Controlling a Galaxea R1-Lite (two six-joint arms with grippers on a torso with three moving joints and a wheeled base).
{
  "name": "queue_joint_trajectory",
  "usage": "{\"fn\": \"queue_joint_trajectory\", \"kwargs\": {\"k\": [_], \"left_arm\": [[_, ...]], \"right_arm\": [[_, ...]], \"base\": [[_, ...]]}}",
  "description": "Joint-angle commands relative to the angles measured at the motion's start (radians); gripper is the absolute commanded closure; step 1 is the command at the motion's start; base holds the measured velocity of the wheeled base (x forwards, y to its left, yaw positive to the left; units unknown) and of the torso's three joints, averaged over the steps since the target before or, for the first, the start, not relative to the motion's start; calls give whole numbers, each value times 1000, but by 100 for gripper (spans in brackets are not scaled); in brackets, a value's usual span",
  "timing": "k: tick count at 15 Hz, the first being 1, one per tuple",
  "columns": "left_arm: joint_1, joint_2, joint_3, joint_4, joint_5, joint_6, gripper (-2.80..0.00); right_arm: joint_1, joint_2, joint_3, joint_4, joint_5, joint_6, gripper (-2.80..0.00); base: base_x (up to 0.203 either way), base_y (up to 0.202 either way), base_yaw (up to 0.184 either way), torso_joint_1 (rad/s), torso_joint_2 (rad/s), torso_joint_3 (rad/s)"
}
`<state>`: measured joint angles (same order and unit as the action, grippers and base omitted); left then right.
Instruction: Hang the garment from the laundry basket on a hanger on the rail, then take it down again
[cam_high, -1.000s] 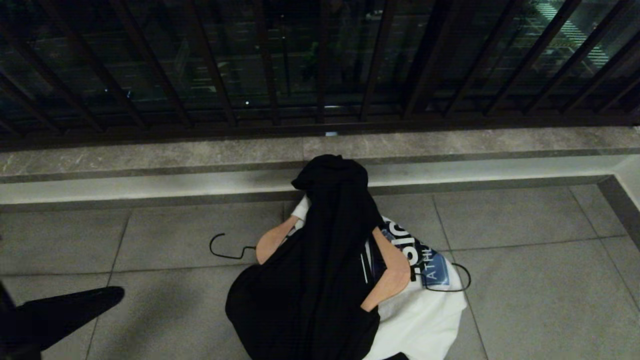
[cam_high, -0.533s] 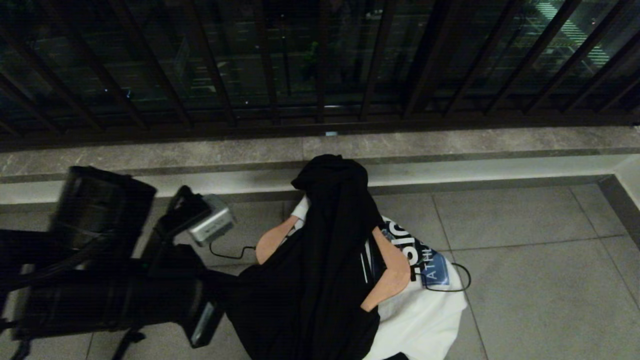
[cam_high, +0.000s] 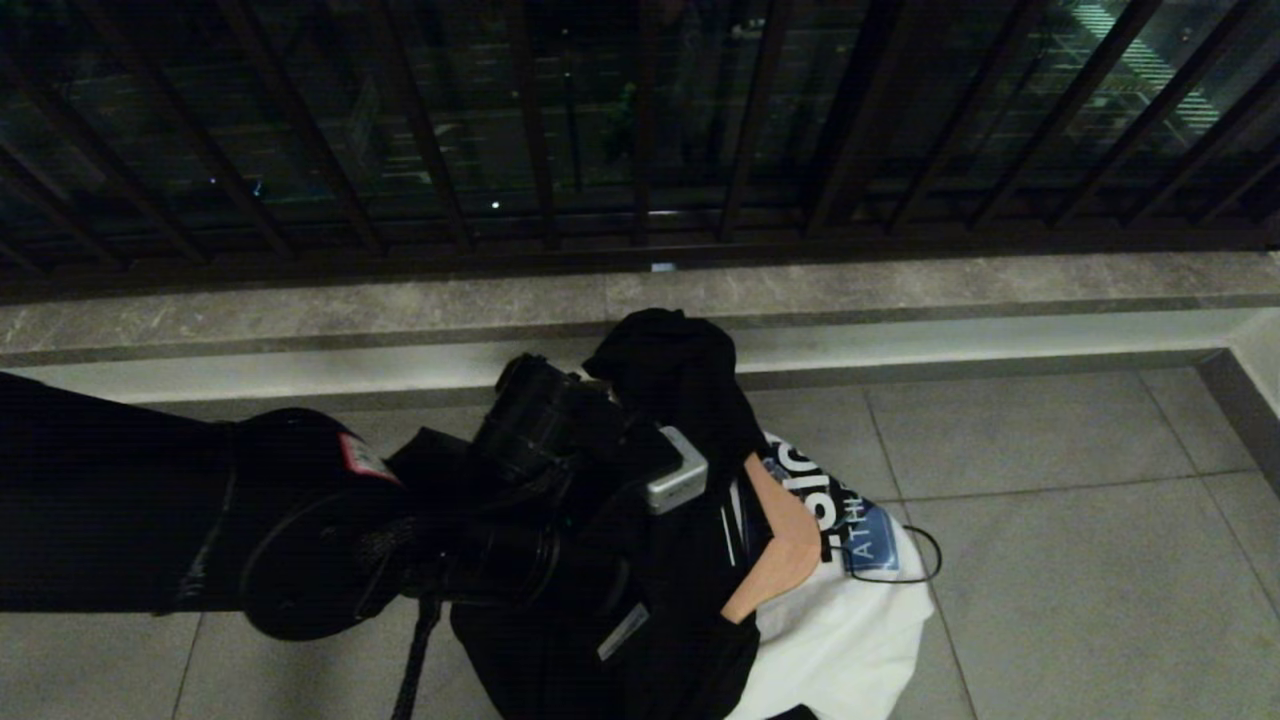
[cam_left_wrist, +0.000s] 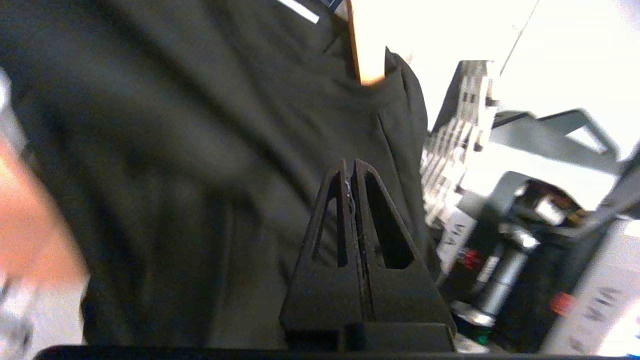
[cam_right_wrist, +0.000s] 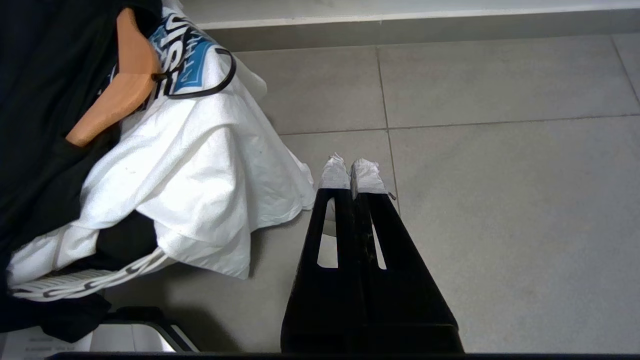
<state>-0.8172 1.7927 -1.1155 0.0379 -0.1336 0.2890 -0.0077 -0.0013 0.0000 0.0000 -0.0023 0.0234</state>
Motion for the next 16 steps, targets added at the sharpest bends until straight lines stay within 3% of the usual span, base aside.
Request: {"fn": "queue_joint_trajectory", "kwargs": {"k": [1,3,8,10,16], "left_arm": [[-2,120,-55,0,-8,55,0],[-2,162,-105,0,-70,82,0],[1,234,-194,-1,-145,110,0],[0,279,-242,-1,-162,112,-280],[-22,380,-348,-1,-161,107,-280]], "right_arm": [[0,0,0,0,-1,0,0],[0,0,0,0,0,0,0],[0,0,0,0,0,1,0],[0,0,0,0,-1,1,0],[0,0,0,0,-1,1,0]], "base": [[0,0,0,0,0,0],[0,0,0,0,0,0],[0,0,0,0,0,0],[0,0,0,0,0,0],[0,0,0,0,0,0]]}}
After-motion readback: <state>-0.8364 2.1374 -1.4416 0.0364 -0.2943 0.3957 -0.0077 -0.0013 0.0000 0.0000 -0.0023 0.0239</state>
